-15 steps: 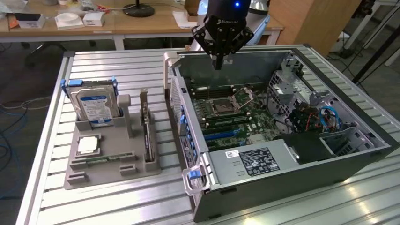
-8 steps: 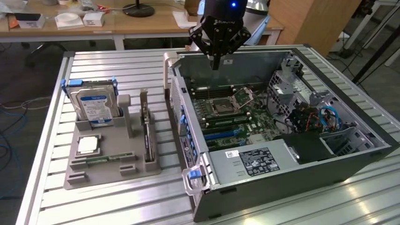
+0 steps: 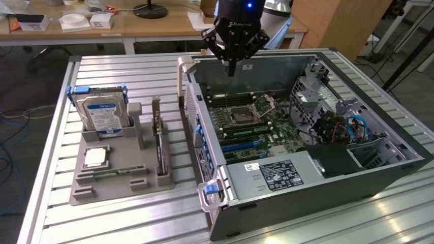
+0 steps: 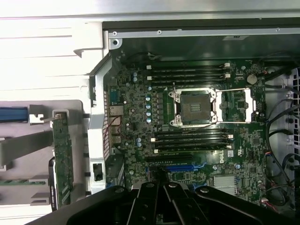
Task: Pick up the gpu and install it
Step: 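Reach for the gpu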
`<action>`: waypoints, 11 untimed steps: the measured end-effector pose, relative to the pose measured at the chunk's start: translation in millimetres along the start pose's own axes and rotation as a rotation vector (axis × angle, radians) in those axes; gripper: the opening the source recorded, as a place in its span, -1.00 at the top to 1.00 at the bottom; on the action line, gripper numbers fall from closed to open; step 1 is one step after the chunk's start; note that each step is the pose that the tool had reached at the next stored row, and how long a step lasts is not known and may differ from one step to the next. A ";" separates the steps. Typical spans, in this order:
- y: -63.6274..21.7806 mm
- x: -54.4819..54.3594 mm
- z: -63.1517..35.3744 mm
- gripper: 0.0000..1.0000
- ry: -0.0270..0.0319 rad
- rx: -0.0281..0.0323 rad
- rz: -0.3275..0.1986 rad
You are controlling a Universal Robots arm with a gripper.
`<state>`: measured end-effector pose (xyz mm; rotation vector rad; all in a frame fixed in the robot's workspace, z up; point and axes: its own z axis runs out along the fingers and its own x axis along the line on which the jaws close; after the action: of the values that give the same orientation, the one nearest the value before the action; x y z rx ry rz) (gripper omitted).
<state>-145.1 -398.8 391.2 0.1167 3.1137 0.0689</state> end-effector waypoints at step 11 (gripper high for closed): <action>-0.7 8.9 0.8 0.79 0.0000 -0.0001 0.000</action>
<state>-154.0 -398.9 390.1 0.1165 3.1137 0.0690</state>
